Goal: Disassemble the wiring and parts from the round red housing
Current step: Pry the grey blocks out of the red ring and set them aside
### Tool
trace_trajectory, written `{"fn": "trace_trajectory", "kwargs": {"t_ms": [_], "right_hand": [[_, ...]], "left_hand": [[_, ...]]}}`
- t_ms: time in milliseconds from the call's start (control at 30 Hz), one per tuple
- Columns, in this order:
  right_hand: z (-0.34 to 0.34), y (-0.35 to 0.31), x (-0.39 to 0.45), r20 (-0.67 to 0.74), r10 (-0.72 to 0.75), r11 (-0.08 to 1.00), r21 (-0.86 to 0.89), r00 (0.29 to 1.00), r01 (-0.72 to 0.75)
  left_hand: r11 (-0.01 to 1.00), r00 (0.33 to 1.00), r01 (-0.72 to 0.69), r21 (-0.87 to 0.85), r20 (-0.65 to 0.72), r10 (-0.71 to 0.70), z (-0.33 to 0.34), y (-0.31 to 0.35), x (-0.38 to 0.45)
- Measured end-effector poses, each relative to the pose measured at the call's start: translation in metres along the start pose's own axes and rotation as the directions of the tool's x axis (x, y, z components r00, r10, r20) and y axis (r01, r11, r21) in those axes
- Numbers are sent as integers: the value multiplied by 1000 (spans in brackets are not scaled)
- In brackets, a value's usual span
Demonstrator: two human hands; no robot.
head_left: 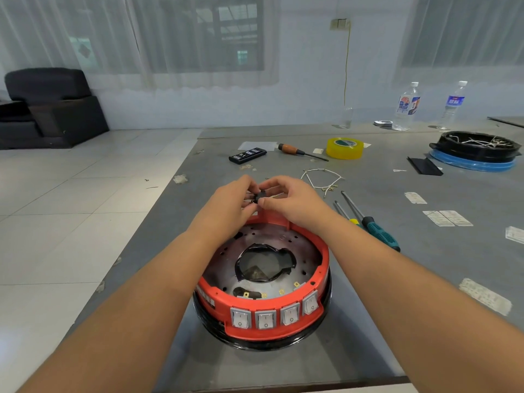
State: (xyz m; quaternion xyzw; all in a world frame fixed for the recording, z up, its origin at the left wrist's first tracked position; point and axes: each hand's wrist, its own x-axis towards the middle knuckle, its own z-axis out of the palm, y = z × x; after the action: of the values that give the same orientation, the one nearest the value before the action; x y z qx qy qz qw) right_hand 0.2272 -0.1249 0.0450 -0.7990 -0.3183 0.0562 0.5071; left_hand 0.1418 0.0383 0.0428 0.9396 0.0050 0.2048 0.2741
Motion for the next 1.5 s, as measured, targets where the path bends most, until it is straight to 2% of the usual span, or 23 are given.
{"fn": "trace_trajectory", "kwargs": {"t_ms": [133,200,267,333,433,600,700,800,1000,1267,1367,1433,1500], "right_hand": [[-10,-1,9,-52,69,993,101,996,-64],[-25,-2,22,-120,106,981,175,987,-84],[-45,0,38,-189,142,979,169,972,-110],[-62,8,54,-236,175,982,112,956,-152],[-72,28,68,-266,244,968,14,933,-249],[-58,62,72,-205,336,881,-276,919,-384],[-50,71,72,-207,323,807,-449,924,-383],[-47,75,73,-223,310,754,-535,924,-382],[-46,83,74,-241,287,716,-589,927,-375],[-49,74,67,-186,319,677,-641,929,-361],[-47,66,57,-188,289,699,-629,939,-341],[-43,59,45,-196,207,772,-569,959,-283],[-35,50,29,-171,132,879,-435,976,-195]], "left_hand": [[999,999,-4,-35,52,6,4,-2,2],[999,995,-24,27,93,21,8,-3,3],[989,988,-64,137,146,43,10,-4,4],[967,980,-95,238,191,50,11,-5,4],[954,981,-100,284,190,46,13,-7,6],[954,982,-95,286,183,43,16,-13,9],[954,982,-100,284,184,48,18,-15,10],[954,981,-105,281,185,54,18,-16,10],[953,979,-113,280,194,59,19,-17,10],[951,976,-100,292,214,36,17,-14,9],[931,974,-86,354,225,4,16,-12,7],[908,971,-75,412,237,-27,16,-9,7],[896,969,-45,442,236,-67,14,-8,6]]}}
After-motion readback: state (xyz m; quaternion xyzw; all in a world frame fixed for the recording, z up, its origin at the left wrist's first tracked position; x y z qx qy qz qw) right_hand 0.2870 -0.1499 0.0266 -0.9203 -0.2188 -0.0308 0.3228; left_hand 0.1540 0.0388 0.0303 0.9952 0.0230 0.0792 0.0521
